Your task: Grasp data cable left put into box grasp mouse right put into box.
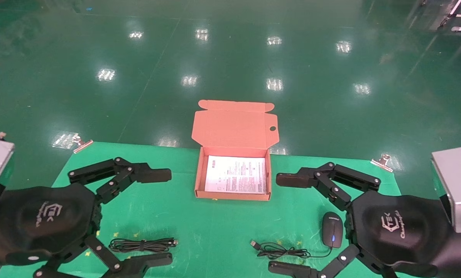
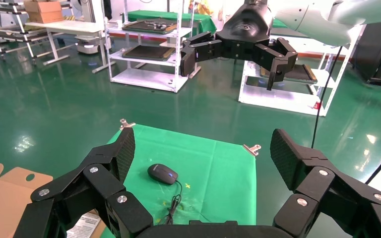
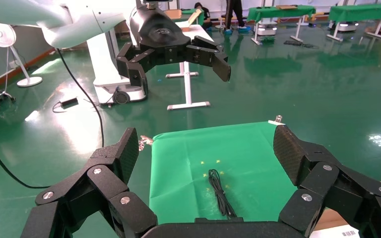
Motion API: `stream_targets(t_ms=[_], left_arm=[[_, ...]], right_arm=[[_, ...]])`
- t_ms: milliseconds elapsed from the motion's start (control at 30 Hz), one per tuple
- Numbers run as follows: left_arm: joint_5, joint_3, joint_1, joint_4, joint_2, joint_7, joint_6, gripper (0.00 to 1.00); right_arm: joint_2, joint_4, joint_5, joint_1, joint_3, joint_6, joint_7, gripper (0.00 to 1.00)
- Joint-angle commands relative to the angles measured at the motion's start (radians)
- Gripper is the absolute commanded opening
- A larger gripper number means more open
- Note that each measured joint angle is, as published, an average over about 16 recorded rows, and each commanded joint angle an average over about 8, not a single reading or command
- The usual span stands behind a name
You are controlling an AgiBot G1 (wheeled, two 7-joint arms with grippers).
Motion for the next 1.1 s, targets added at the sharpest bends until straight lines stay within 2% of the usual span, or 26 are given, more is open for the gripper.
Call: stream_targets(t_ms=[33,767,1100], left_arm=[[0.0,0.0,0.0,0.0,0.0,0.0,0.0,1.0],[0.005,0.003,-0.004,-0.001,0.003,0.006,0.005,1.0],[0.111,0.071,-0.07,0.009,0.023,0.047,0.071,1.0]], right_arm=[[0.0,0.0,0.0,0.0,0.0,0.0,0.0,1.0],[0.002,0.001,-0.01,0.004,-0.002,0.002,-0.003,1.0],[0.008,0.03,-0.18,0.089,-0.049,-0.03,-0.082,1.0]])
